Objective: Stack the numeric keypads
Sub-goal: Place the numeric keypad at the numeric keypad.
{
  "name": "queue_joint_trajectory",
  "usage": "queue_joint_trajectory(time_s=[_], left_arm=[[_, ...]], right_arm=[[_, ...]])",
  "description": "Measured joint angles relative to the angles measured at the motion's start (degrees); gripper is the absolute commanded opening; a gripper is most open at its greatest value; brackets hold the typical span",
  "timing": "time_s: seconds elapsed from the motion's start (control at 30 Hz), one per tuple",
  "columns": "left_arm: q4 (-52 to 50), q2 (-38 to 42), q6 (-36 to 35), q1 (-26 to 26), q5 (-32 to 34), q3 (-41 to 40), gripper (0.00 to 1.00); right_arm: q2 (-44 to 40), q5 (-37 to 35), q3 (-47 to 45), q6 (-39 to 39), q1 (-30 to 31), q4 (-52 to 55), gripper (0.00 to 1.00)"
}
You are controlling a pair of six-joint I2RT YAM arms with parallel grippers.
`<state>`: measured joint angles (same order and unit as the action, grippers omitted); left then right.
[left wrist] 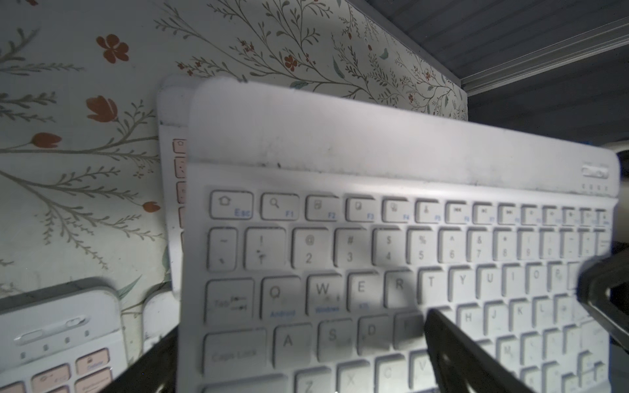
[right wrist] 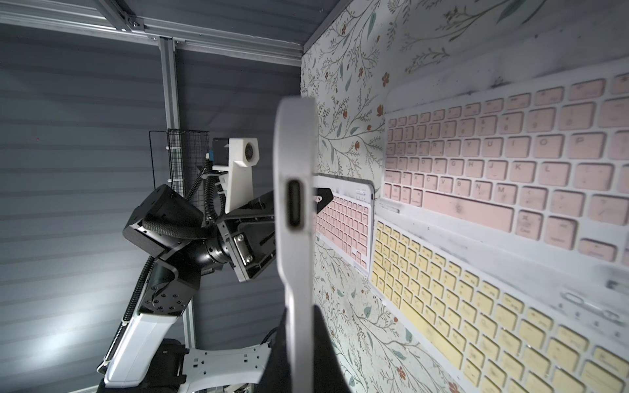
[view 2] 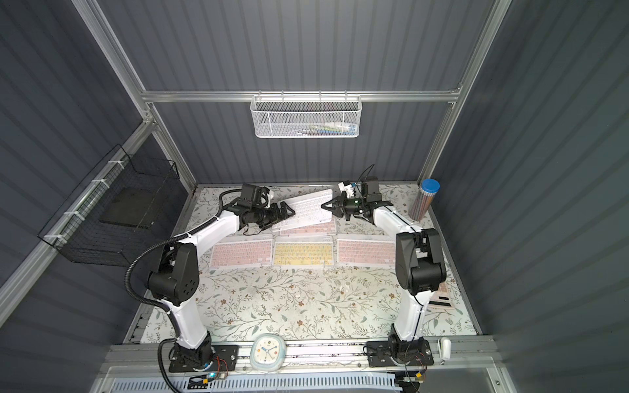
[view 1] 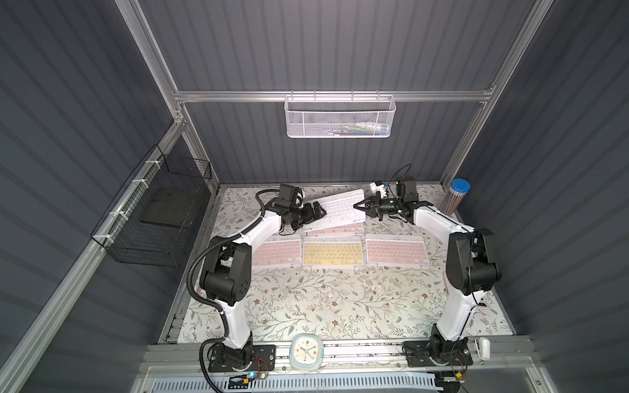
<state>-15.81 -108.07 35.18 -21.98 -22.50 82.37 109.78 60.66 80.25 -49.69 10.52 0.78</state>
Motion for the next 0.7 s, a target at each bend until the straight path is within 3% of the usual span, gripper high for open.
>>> queue_joint_trajectory(time_s=[0.7], left_arm=[[1.07, -6.08, 1.14, 0.02, 1.51, 3.21, 1.00]], right_arm=[[13.77, 6.01, 8.26, -0.11, -2.27, -3.63, 0.00]])
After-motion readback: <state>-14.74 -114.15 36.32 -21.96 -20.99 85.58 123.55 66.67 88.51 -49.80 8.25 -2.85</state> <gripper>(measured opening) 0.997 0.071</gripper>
